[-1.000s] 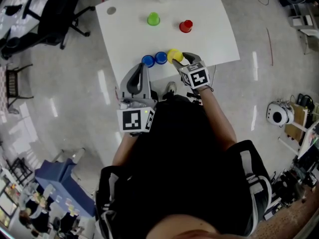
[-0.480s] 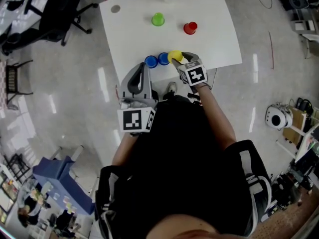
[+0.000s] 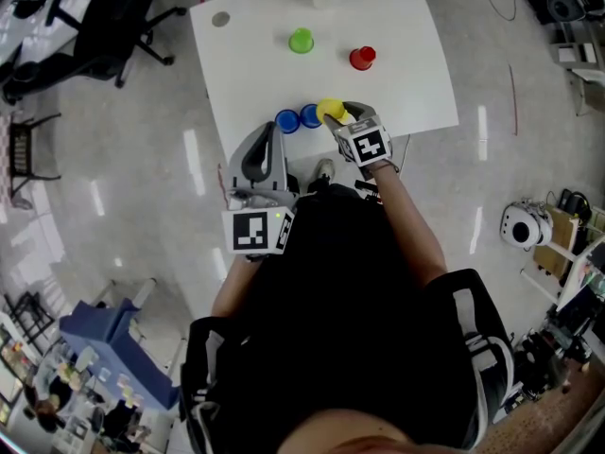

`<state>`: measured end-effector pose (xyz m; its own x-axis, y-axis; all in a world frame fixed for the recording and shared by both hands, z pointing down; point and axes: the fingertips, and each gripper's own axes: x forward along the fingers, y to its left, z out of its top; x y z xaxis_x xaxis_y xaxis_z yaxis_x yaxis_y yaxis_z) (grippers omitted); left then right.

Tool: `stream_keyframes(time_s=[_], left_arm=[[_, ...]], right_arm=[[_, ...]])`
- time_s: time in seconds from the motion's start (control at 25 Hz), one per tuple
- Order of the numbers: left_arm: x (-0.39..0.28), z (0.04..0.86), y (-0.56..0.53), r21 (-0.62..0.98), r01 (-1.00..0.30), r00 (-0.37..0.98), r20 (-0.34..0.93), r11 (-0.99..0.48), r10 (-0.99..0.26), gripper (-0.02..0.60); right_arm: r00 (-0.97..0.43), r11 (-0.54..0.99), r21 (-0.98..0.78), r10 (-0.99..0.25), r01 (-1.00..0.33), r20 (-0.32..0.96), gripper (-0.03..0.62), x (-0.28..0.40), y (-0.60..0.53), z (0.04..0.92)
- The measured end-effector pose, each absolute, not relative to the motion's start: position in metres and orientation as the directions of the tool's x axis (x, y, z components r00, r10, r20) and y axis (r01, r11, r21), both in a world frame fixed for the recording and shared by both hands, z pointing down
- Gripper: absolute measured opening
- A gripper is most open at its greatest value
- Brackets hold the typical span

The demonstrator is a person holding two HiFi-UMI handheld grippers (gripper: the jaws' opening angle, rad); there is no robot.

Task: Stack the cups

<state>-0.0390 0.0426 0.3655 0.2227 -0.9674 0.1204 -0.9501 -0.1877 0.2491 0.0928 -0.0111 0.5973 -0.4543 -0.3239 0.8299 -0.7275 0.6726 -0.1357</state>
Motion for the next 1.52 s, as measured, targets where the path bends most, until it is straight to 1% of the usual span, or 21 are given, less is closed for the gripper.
stream_keyframes(time_s=[0.12, 0.48, 0.64, 0.88, 1.0, 1.36, 1.52], left_arm=[[-0.040, 0.367, 0.043, 0.226, -0.954, 0.229, 0.112, -0.199, -0.967, 0.021], [-0.040, 0.364, 0.045, 0.248, -0.949, 0.226, 0.114, -0.192, -0.967, 0.021], [-0.043, 0.365, 0.047, 0.225, -0.952, 0.234, 0.105, -0.206, -0.966, 0.021], [-0.041, 0.365, 0.049, 0.263, -0.941, 0.250, 0.115, -0.214, -0.961, 0.021], [-0.045, 0.367, 0.052, 0.252, -0.940, 0.263, 0.114, -0.228, -0.958, 0.021], [-0.061, 0.369, 0.056, 0.240, -0.931, 0.305, 0.102, -0.274, -0.947, 0.021], [-0.071, 0.370, 0.059, 0.260, -0.922, 0.323, 0.106, -0.287, -0.940, 0.021]], right_arm=[[-0.452, 0.672, -0.130, -0.331, -0.729, 0.828, 0.233, 0.093, -0.011, 0.598], [-0.438, 0.678, -0.103, -0.345, -0.728, 0.830, 0.255, 0.095, -0.009, 0.598], [-0.448, 0.667, -0.097, -0.380, -0.739, 0.809, 0.256, 0.094, -0.011, 0.594], [-0.456, 0.649, -0.091, -0.420, -0.755, 0.784, 0.256, 0.094, -0.011, 0.582], [-0.451, 0.639, -0.080, -0.442, -0.765, 0.775, 0.256, 0.093, -0.008, 0.578], [-0.432, 0.567, -0.074, -0.532, -0.821, 0.728, 0.256, 0.090, -0.003, 0.557], [-0.431, 0.535, -0.075, -0.582, -0.842, 0.690, 0.255, 0.084, 0.000, 0.540]])
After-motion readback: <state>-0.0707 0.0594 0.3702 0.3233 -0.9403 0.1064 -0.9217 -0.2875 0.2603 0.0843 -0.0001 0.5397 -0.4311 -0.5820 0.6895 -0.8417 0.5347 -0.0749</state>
